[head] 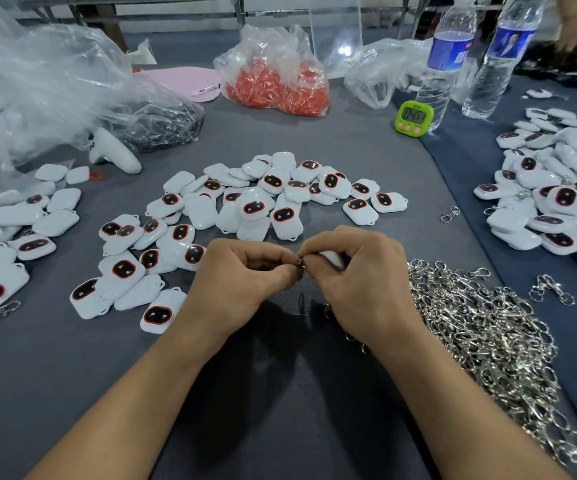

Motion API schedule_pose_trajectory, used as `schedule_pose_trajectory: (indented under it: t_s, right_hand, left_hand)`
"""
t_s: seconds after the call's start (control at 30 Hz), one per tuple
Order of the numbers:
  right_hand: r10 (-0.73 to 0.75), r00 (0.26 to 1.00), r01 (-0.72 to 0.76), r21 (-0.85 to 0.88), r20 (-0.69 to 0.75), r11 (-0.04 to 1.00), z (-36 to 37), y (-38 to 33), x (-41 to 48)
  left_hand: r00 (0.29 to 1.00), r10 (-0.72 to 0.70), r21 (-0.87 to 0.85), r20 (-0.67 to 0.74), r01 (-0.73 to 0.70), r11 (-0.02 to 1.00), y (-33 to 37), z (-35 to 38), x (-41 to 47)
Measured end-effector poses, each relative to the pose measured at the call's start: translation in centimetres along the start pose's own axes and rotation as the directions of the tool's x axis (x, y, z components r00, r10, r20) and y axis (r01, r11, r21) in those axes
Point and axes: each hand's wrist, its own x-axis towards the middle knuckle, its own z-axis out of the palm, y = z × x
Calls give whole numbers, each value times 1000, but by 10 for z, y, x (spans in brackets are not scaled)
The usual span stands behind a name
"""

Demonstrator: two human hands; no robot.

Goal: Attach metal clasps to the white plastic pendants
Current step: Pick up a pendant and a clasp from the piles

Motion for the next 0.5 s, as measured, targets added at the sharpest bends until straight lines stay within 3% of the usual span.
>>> schedule_pose_trajectory:
  t_s: [0.27,0.5]
  right_hand:
    - [-71,996,72,-8,54,997,-3,-2,0]
    - [-131,989,130,26,68,991,-6,-3,1]
  left_hand:
    - [1000,-26,39,-3,27,999,4,-4,-1]
    - [998,-44,-36,45,45,998,8,-3,1]
